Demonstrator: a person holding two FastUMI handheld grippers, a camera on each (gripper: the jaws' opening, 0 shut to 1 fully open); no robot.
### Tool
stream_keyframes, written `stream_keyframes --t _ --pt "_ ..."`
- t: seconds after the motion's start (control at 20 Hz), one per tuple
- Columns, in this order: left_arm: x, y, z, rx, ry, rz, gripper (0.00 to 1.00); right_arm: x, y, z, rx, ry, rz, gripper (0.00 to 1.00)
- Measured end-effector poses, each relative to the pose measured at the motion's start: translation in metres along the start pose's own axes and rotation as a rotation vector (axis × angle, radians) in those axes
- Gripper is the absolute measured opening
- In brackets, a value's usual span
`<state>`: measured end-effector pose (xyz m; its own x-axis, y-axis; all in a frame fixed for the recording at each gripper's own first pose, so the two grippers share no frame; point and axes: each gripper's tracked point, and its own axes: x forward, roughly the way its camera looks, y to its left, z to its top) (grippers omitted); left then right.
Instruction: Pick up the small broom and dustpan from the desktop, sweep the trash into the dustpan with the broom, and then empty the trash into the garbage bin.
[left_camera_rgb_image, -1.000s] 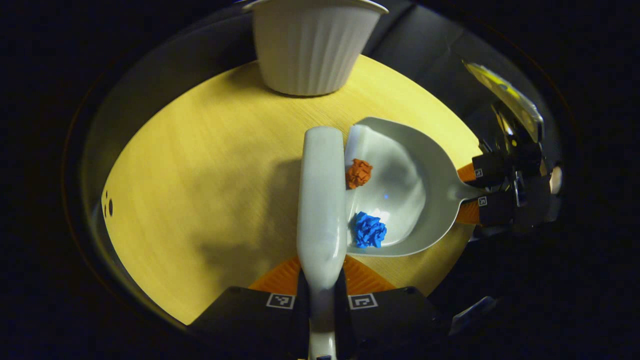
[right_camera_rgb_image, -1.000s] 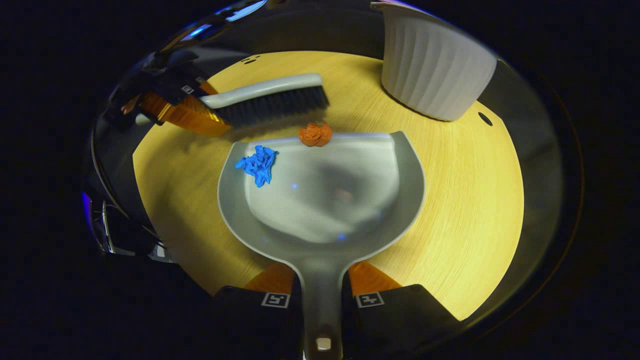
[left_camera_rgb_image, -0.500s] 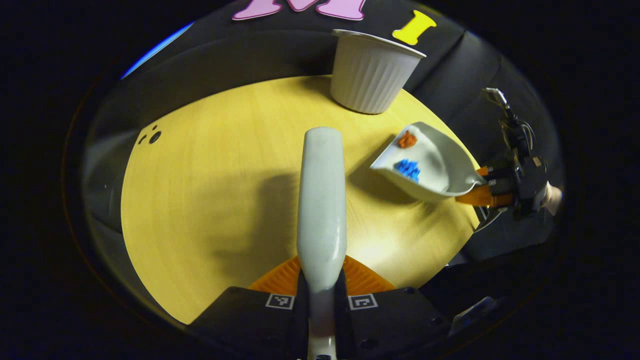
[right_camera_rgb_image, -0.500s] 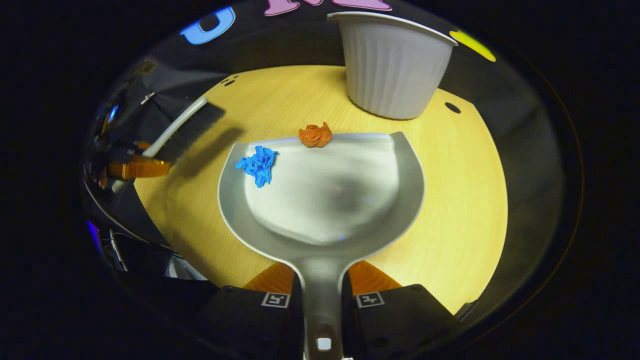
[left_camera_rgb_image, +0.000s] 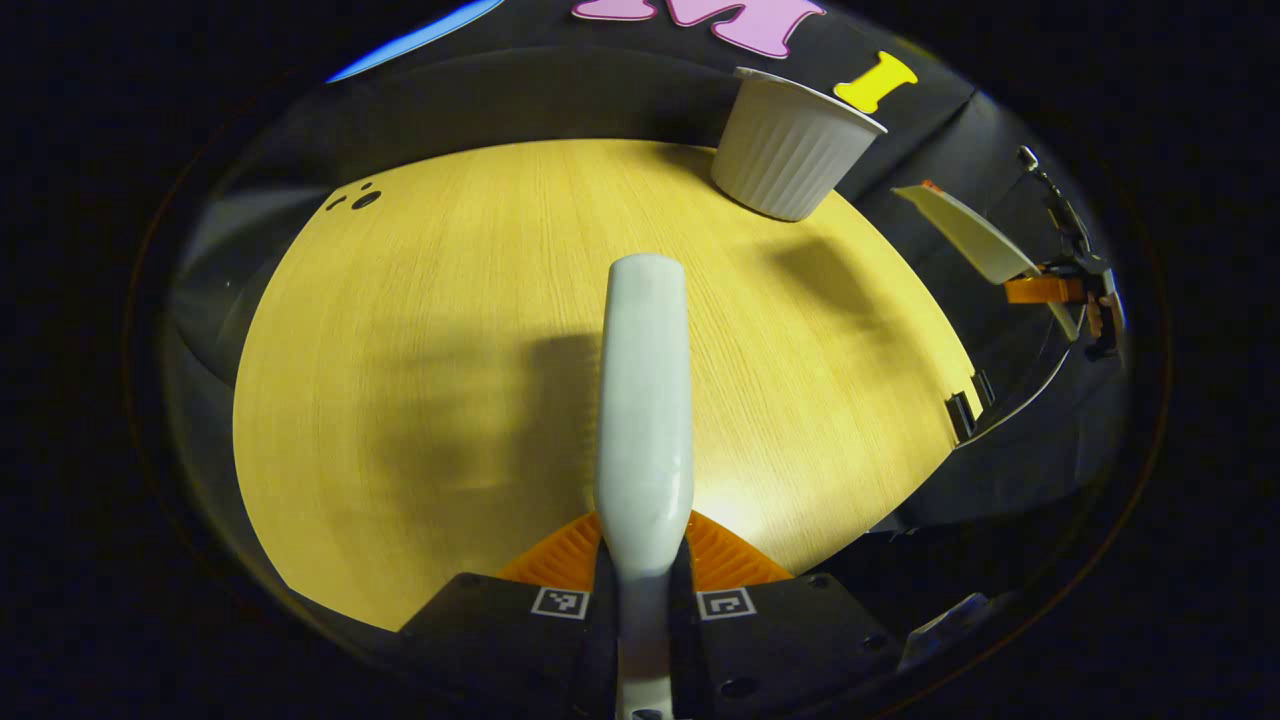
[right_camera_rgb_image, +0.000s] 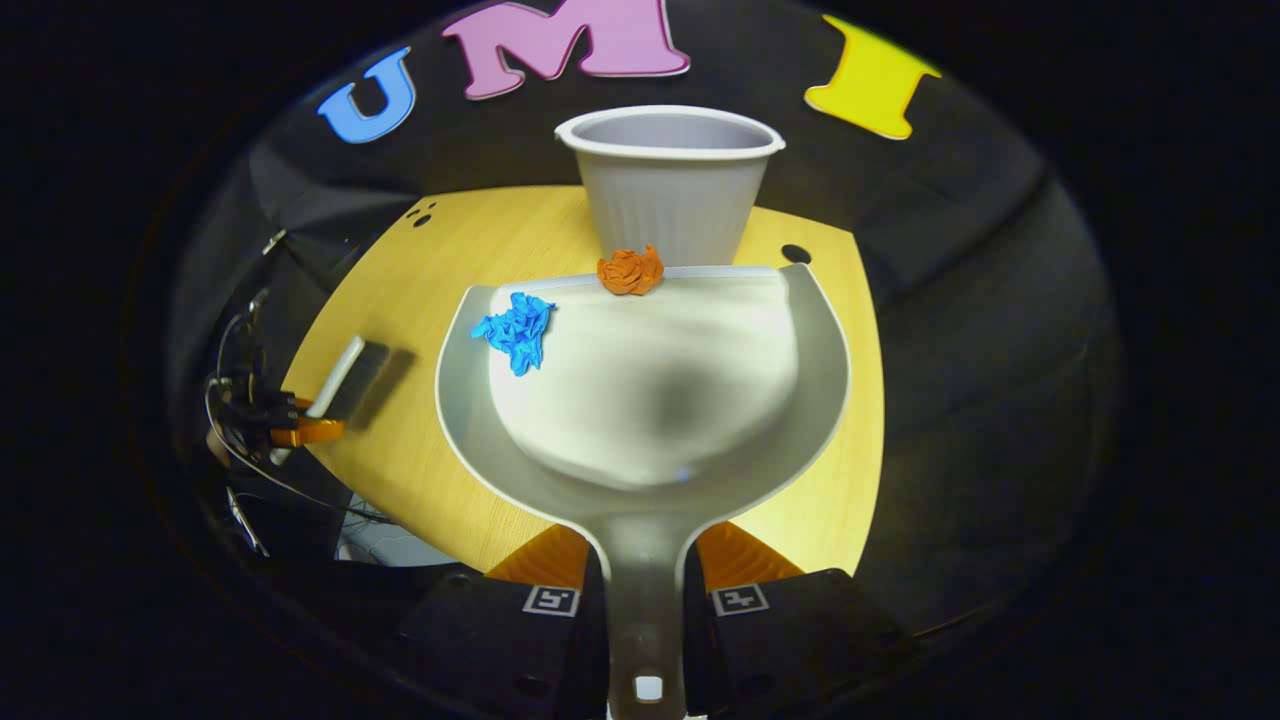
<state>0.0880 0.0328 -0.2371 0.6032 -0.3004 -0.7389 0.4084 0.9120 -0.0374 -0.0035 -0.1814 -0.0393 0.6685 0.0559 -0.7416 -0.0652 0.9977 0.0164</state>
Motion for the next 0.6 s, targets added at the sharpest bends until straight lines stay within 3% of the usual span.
stream_keyframes --t 0.05,0.15,0.25,0.3,0.35,0.6 --pt "-0.001 0.003 0.001 -0.004 -0.003 0.003 0.25 -0.008 -0.004 0.011 -0.003 -0.012 -0.009 0.29" --pt "-0.006 0.009 0.002 -0.013 -0.011 0.010 0.25 -0.023 -0.012 0.034 -0.009 -0.037 -0.025 0.33" --pt "-0.010 0.015 0.003 -0.022 -0.018 0.015 0.25 -0.031 -0.011 0.057 0.040 -0.067 -0.010 0.29" --pt "-0.013 0.019 0.005 -0.025 -0.019 0.019 0.25 -0.032 -0.011 0.069 0.064 -0.081 0.000 0.36" --pt "-0.016 0.024 0.006 -0.027 -0.021 0.026 0.25 -0.035 -0.013 0.079 0.072 -0.093 0.001 0.33" --pt "-0.030 0.038 0.017 -0.057 -0.046 0.050 0.25 -0.034 -0.024 0.145 0.019 -0.151 -0.039 0.33"
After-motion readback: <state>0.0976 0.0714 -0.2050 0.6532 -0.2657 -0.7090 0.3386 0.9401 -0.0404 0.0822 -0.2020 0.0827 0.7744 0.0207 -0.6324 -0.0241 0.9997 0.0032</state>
